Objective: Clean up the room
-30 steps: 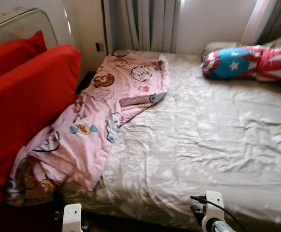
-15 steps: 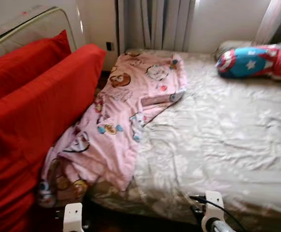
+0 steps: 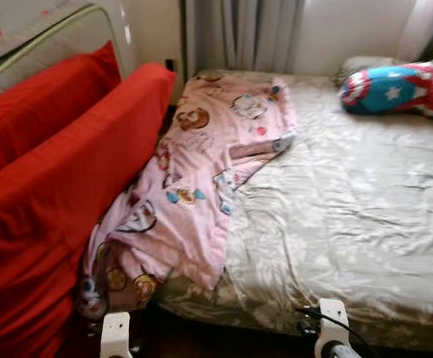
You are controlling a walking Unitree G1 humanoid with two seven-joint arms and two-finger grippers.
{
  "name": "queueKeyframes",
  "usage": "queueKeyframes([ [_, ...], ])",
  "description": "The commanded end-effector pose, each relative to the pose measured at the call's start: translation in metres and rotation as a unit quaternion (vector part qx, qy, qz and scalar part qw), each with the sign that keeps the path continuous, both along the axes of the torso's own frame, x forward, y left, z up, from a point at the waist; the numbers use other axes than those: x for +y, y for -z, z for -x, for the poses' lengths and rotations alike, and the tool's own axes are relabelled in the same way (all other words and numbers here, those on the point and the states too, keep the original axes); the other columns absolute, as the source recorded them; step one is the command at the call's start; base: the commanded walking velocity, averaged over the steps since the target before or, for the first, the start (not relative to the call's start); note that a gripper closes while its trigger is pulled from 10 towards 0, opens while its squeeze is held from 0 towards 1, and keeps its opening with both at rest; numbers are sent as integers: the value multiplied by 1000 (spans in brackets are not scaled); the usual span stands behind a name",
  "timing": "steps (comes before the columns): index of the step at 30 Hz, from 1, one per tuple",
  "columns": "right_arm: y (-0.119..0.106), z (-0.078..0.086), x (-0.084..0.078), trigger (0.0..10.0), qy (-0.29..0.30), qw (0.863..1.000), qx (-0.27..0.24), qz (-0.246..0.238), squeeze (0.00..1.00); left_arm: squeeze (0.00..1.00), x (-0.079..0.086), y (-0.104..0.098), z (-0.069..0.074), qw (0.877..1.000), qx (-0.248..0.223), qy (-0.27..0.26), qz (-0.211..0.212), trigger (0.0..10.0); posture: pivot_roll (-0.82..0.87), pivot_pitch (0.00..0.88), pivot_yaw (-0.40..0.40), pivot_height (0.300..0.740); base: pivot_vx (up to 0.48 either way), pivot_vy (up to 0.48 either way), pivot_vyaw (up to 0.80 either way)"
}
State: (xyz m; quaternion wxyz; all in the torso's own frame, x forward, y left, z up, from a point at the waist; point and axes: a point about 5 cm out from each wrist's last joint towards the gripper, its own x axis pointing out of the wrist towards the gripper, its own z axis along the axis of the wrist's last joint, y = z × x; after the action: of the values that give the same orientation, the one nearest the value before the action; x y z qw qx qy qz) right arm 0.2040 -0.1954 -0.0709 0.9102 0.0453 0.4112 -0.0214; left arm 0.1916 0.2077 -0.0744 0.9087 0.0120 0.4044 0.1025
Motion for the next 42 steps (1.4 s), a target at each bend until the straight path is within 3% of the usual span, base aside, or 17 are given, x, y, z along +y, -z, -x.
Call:
queueKeyframes([
  [1, 1, 0, 3, 10000, -4, 1000, 1, -2, 0, 0, 1, 3, 6, 1000, 10, 2, -2, 10000, -40, 48, -1, 740, 0, 0, 800],
  [25, 0, 0, 4, 10000, -6, 1000, 1, -5, 0, 0, 2, 2, 4, 1000, 4, -3, 3, 10000, -38, 64, -4, 740, 0, 0, 792],
  [35, 0, -1, 3, 10000, 5, 1000, -2, -8, 0, 0, 1, 2, 4, 1000, 3, -8, 14, 10000, -37, 67, -5, 740, 0, 0, 0],
  [42, 0, -1, 3, 10000, 5, 1000, -3, -5, 0, 0, 0, 2, 4, 1000, 5, -8, 15, 10000, -35, 69, -8, 740, 297, 0, 0],
])
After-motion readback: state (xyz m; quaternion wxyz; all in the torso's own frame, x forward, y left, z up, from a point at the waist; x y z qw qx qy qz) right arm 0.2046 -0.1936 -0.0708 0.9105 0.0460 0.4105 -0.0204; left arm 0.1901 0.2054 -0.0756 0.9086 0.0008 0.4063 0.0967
